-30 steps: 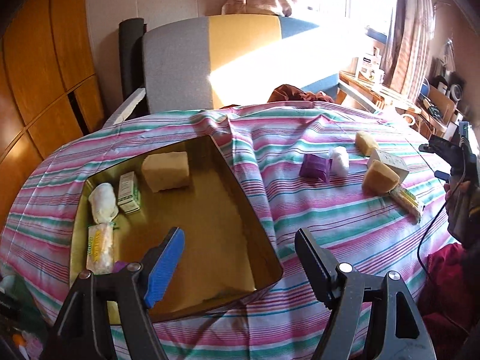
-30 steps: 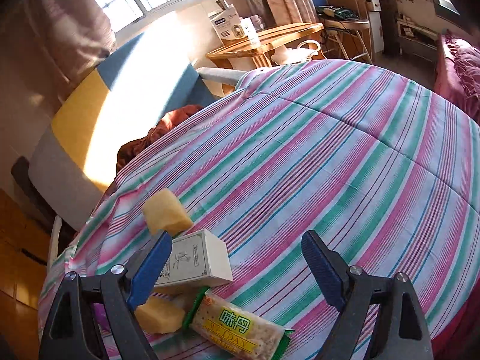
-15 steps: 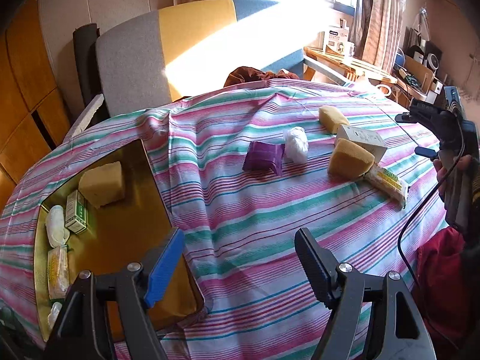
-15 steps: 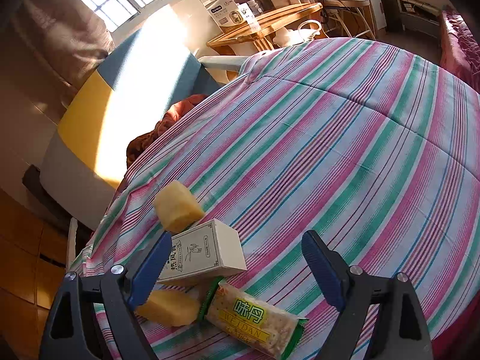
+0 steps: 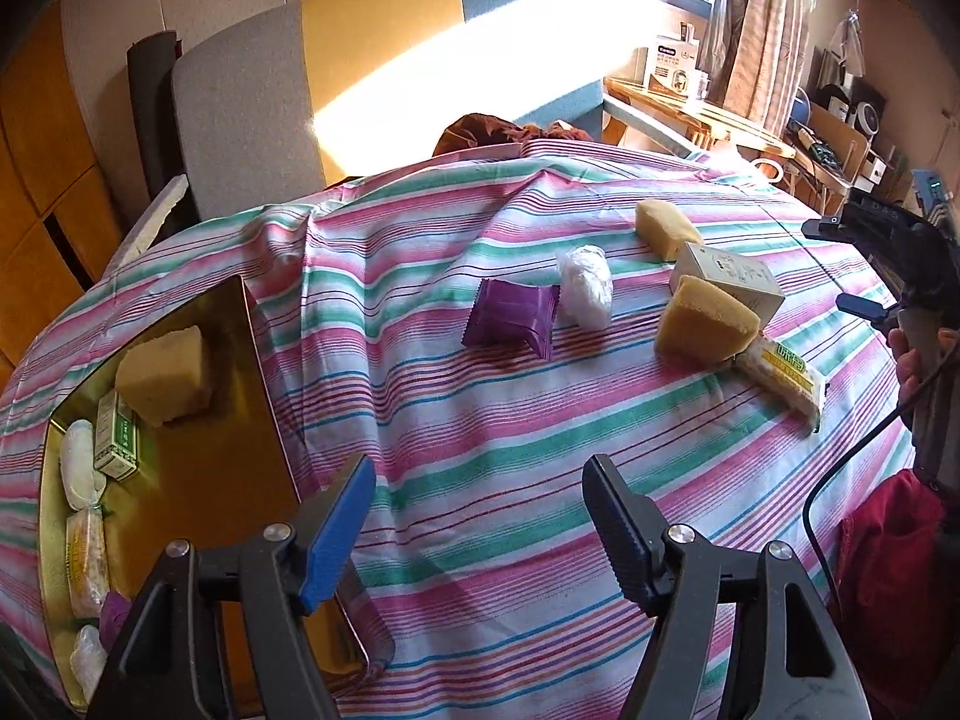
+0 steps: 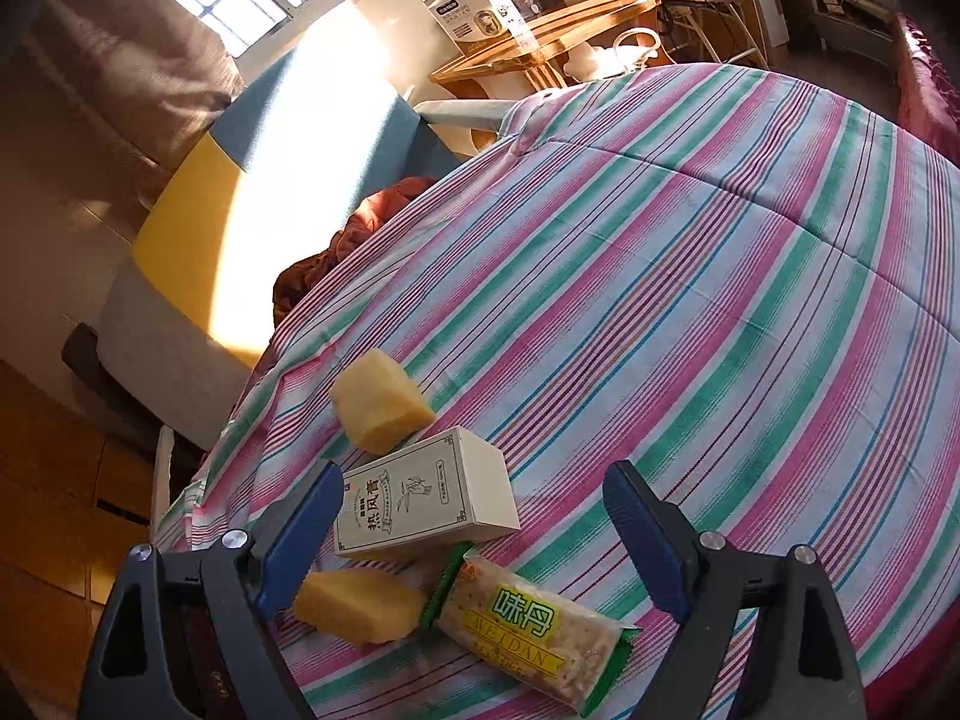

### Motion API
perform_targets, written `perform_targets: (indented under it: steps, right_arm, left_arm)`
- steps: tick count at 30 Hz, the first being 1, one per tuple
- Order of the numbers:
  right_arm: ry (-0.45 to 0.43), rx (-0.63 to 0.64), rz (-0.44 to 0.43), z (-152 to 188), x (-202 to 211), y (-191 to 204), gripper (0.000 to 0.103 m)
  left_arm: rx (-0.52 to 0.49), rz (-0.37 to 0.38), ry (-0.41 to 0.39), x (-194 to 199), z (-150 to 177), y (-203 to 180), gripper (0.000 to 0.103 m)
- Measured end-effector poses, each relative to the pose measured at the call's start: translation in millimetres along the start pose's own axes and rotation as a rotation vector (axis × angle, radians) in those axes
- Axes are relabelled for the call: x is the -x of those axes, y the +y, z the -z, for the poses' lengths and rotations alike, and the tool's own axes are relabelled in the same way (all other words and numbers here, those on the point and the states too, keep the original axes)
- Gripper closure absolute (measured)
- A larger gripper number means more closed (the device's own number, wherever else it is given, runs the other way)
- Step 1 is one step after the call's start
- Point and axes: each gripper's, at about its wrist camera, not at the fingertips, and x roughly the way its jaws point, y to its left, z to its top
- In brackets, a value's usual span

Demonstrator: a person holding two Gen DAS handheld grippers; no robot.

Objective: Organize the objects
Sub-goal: 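Move both grippers back to the table, the left over the purple packet, then grasp the purple packet with the left gripper while the right grasps another yellow sponge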

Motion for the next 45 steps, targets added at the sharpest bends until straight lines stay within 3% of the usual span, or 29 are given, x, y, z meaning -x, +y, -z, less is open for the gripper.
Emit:
perform_targets:
  steps: [5,9,13,15,21,26,32,35,37,39,43,45]
  right_arm:
    - [-0.005,0.005,-0.01,-0.9,2.0,2.0,0.013]
    - [-0.003,0.011,-0.013,-0.8,1.1,3.7,0.013]
    - [-0.009,0.016,-0.015,-1.3,2.2,5.1,0.013]
    - [-0.004,0.01,-0.019,-1.2,1.2,4.1,0.013]
    - [0.027,0.027,-0.048,1.1,-2.5,9.5,0.013]
    - [0.041,0.037,-0.068,3.2,-3.2,13.1,0.013]
    - [0.063,0.04,-0.078,5.5,-6.5,14.8,0.013]
    - [0.068,0.047,-0.075,6.5,-7.0,15.6,0.013]
    - [0.069,0.046,-0.074,6.6,-6.9,15.1,0.013]
    - [0.07,0.05,-0.071,6.5,-6.9,15.5,0.013]
    - [0.068,0.084,-0.049,7.9,-6.5,19.7,0.016]
    - [0.074,0.098,-0.041,8.9,-7.7,21.6,0.023]
  left_arm:
    - [0.016,0.037,0.016,-11.4,-14.7,-1.1,0.043]
    - [0.047,0.071,0.058,-33.3,-33.8,-2.2,0.044]
    - [0.266,0.224,0.218,-66.9,-50.2,11.4,0.044]
    - [0.358,0.274,0.261,-79.5,-55.8,14.8,0.044]
    - [0.567,0.273,0.312,-114.7,-73.0,22.3,0.041]
    - [0.681,0.236,0.347,-139.3,-77.6,31.4,0.04]
    - [0.646,0.197,0.323,-148.4,-93.5,25.2,0.04]
    - [0.55,0.172,0.306,-151.0,-97.3,17.3,0.042]
    - [0.485,0.15,0.285,-150.1,-94.8,12.3,0.049]
    - [0.416,0.105,0.265,-147.4,-90.6,10.4,0.067]
    - [0.289,0.093,0.214,-136.1,-78.5,5.5,0.068]
    - [0.229,0.081,0.19,-128.9,-69.6,-0.1,0.068]
